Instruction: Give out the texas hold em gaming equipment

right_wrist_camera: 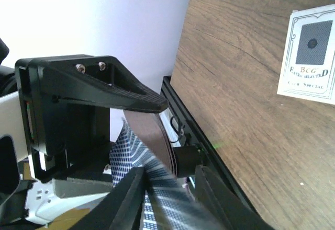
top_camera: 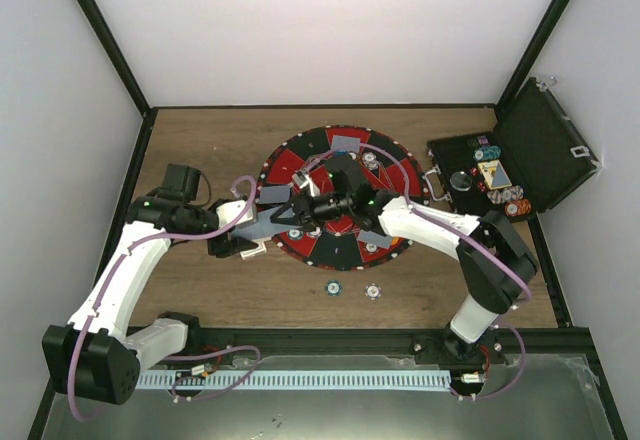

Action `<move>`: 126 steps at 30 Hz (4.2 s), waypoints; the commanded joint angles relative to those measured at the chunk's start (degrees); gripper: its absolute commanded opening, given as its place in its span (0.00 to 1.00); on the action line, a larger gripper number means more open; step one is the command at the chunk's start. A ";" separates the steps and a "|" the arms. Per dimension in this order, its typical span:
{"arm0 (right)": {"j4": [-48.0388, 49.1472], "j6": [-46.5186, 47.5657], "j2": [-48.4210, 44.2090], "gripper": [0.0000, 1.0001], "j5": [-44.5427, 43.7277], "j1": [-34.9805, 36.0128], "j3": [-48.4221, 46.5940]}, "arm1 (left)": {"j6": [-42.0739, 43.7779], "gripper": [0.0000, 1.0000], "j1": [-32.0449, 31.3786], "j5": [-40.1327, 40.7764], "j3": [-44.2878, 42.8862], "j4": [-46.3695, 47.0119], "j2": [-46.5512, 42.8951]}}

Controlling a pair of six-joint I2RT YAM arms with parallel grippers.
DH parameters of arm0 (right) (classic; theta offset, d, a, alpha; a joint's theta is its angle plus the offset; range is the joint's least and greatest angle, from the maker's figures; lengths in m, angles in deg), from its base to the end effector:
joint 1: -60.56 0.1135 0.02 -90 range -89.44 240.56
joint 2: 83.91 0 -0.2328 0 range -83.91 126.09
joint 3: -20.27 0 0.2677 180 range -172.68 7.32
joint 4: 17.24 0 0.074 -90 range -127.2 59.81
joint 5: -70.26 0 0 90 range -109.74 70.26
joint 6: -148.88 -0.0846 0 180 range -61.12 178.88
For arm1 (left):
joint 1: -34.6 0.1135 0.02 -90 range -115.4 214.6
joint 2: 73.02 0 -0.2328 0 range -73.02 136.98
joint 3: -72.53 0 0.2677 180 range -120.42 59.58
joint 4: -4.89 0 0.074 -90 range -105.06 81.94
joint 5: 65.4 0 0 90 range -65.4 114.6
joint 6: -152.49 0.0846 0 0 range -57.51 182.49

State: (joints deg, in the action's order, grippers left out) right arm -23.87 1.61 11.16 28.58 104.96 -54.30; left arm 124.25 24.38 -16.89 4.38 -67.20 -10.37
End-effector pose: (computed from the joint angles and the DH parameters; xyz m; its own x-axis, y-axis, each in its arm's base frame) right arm 0.2468 0.3301 0.1922 -0.9670 -0.1641 -0.1947 -0.2342 0.2738 0.9328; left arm 0.2204 -0.0967 0.2199 -0.0820 0.6853 -0.7236 0.9811 0.1833 0.0624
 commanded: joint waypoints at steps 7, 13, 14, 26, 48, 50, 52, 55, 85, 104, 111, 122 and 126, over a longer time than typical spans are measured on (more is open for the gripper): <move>-5.82 1.81 -5.06 0.04 -1.55 -2.50 -0.26 | 1.52 0.06 0.13 -2.37 -0.39 1.74 -1.20; -8.63 4.17 -6.93 0.01 -0.77 -7.63 -0.31 | 1.44 0.06 0.12 -1.39 -0.50 1.46 -1.69; -8.77 4.69 -7.22 0.01 -0.57 -8.99 0.13 | 1.46 0.06 0.11 -1.17 -0.59 1.33 -1.80; -9.31 8.21 11.54 0.01 0.36 -14.63 -9.75 | 0.76 0.07 0.11 -1.57 -1.35 0.04 -2.94; -24.21 13.92 34.22 0.19 -4.65 -10.34 -36.37 | 0.03 0.07 0.11 -1.24 -1.77 0.25 -3.44; -25.72 14.80 33.40 0.19 -6.23 -10.43 -35.95 | -0.03 0.07 0.11 -1.30 -1.88 0.25 -3.50; -27.19 15.43 32.46 0.19 -7.45 -10.64 -35.53 | -0.01 0.07 0.11 -1.31 -1.87 0.17 -3.52; -28.74 16.28 31.08 0.18 -9.25 -10.84 -34.72 | 0.01 0.07 0.11 -1.07 -1.80 0.16 -3.84; -7.96 5.62 -6.49 0.86 -4.74 -2.89 -3.07 | 0.45 0.08 0.11 -1.29 -1.04 0.60 -3.50; 0.47 1.40 5.87 0.80 -0.20 6.24 -9.51 | 0.56 0.08 0.11 -2.10 -0.81 1.05 -4.18; 0.73 0.38 10.20 0.77 0.73 6.29 -12.83 | 0.61 0.08 0.11 -2.01 -0.45 1.08 -4.87; -2.06 2.51 7.01 0.67 -0.74 2.00 -5.38 | 0.82 0.08 0.11 -2.34 -1.52 0.16 -5.17; -2.15 3.62 4.72 0.63 -0.13 0.02 -1.66 | 0.76 0.08 0.11 -2.44 -1.53 0.16 -5.08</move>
State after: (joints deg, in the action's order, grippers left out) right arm -22.14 3.59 17.63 30.28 108.26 -59.94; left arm 124.05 24.42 -16.15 4.09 -67.46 -14.58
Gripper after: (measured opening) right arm 0.648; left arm 0.624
